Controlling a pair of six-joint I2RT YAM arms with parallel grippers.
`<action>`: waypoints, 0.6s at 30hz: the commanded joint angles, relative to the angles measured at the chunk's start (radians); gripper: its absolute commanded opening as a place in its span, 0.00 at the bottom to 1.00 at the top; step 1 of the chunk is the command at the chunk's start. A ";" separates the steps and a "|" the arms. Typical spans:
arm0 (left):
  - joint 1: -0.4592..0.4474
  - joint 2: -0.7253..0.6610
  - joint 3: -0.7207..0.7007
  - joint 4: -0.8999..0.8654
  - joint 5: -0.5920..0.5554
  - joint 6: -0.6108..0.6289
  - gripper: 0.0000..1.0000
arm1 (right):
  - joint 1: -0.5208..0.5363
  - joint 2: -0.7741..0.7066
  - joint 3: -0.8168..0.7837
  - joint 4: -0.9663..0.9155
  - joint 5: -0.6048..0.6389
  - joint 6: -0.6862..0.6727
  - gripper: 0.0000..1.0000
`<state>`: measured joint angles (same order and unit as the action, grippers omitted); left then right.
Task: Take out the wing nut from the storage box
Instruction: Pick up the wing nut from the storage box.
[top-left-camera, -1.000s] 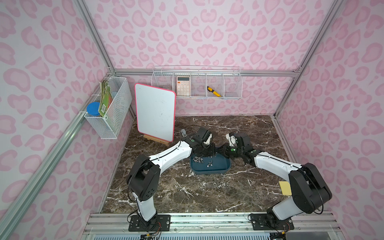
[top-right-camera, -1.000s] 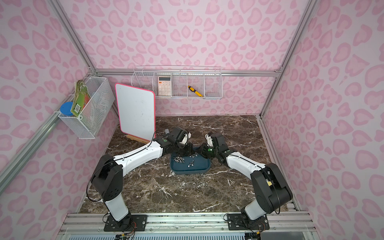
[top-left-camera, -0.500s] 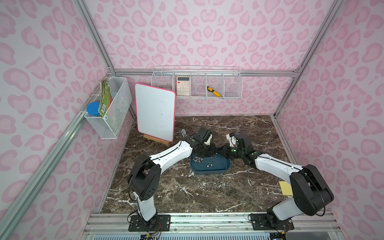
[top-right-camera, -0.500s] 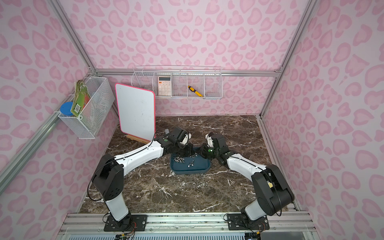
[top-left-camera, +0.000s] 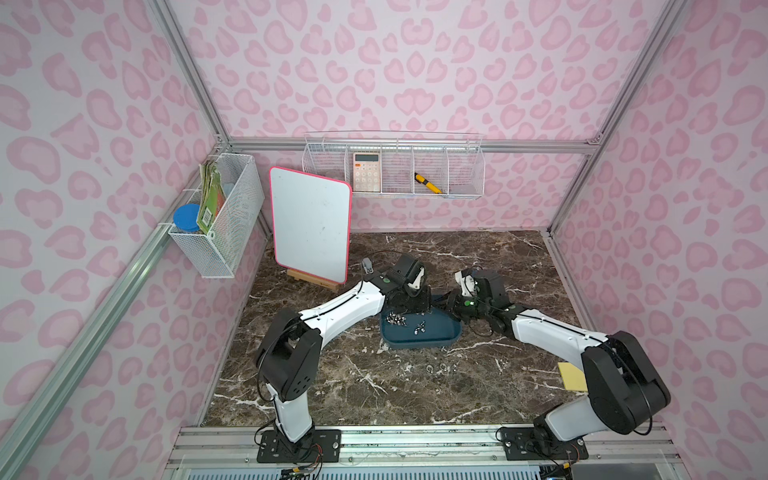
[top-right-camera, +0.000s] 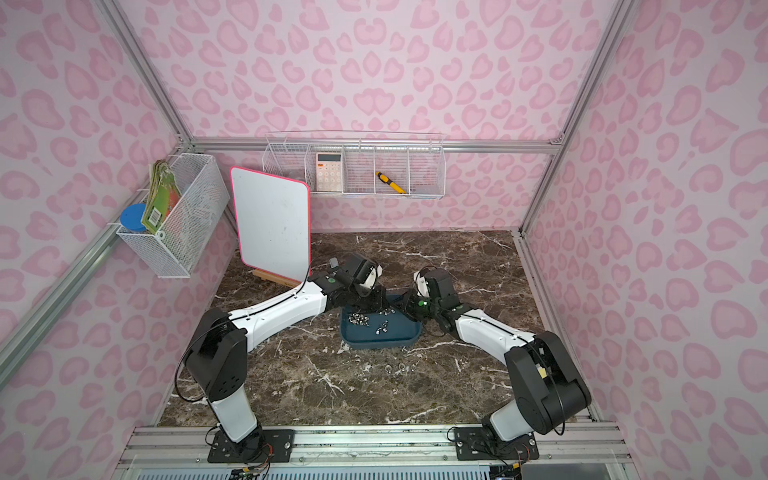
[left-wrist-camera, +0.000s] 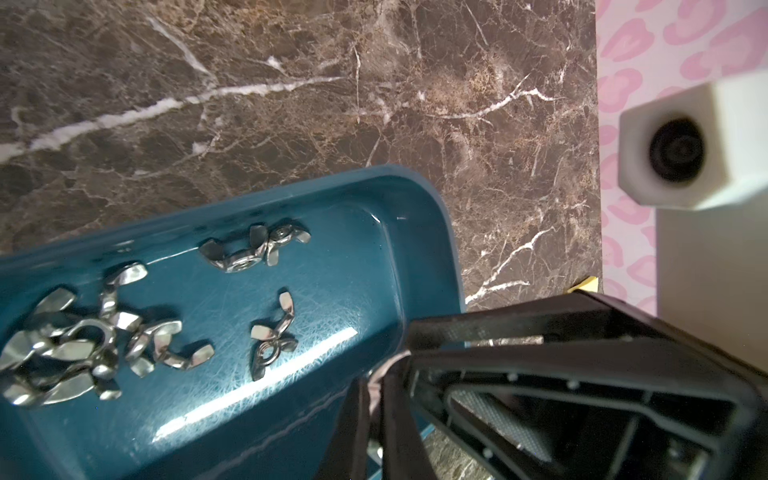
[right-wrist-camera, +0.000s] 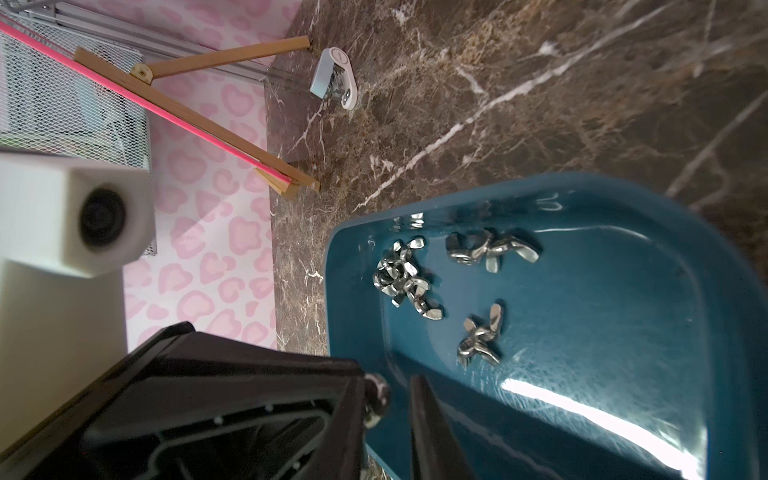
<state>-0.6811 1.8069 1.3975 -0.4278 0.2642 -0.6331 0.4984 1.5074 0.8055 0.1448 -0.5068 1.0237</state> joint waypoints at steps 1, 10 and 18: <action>0.000 -0.005 0.004 0.016 -0.002 -0.001 0.00 | 0.000 0.003 -0.004 0.016 -0.015 0.008 0.21; 0.000 -0.001 0.003 0.032 0.029 0.001 0.00 | 0.000 0.010 -0.011 0.078 -0.043 0.027 0.17; 0.000 -0.004 0.001 0.033 0.034 0.005 0.00 | -0.006 0.019 -0.017 0.113 -0.065 0.044 0.09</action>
<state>-0.6796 1.8069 1.3975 -0.4244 0.2657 -0.6327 0.4904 1.5223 0.7910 0.2100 -0.5499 1.0657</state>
